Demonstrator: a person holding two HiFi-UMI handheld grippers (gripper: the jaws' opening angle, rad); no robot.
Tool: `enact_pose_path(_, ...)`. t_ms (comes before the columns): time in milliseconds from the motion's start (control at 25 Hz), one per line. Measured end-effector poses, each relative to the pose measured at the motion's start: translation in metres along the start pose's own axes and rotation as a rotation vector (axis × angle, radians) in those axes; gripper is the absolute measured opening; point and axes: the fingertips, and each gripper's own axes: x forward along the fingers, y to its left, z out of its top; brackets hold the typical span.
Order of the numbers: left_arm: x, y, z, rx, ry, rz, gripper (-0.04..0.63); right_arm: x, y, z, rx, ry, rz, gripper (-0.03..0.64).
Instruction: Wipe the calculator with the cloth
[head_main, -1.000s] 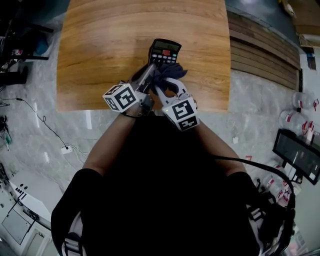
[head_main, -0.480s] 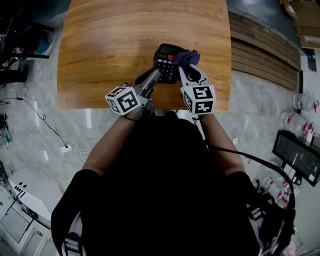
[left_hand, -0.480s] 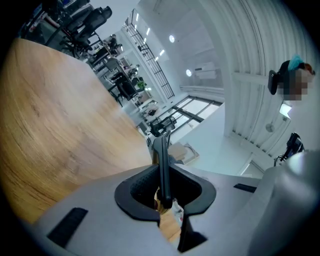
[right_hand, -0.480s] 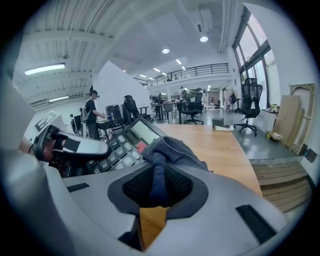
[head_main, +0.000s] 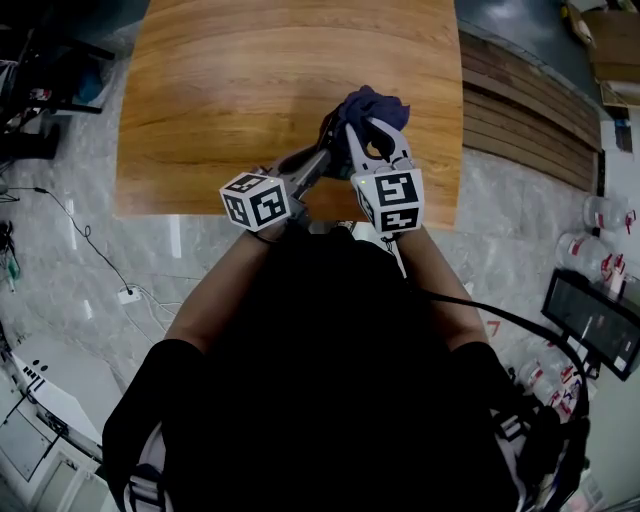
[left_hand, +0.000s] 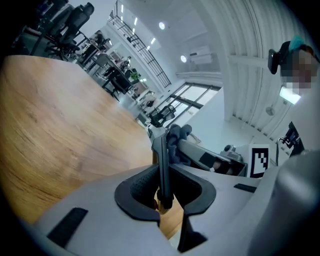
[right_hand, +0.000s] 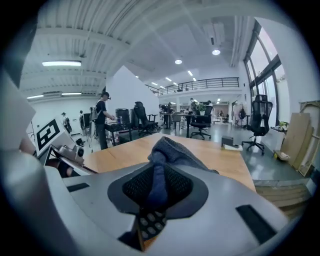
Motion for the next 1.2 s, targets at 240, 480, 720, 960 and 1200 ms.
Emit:
enact_pose_path(240,-0.002,0.001,0.007,-0.048,-0.054,-0.006,0.071,-0.003,0.051,0.0,-0.036,-0.013,0.143,0.063)
enact_pose_path(480,-0.007,0.013,0.008,-0.118,-0.089,0.021,0.071,-0.012,0.065,-0.012,-0.023,-0.005,0.2,0.063)
enact_pose_path(720,-0.011,0.026,0.025,-0.196,-0.162,0.038,0.071,-0.019,0.08,-0.023,-0.022,0.015,0.247,0.063)
enact_pose_path(960,-0.01,0.018,0.041,-0.181,-0.198,-0.002,0.071,-0.024,0.101,-0.047,-0.043,0.076,0.318,0.063)
enact_pose_path(1200,-0.009,0.013,0.042,-0.175,-0.203,-0.017,0.071,-0.025,0.064,-0.065,0.043,0.117,0.234,0.063)
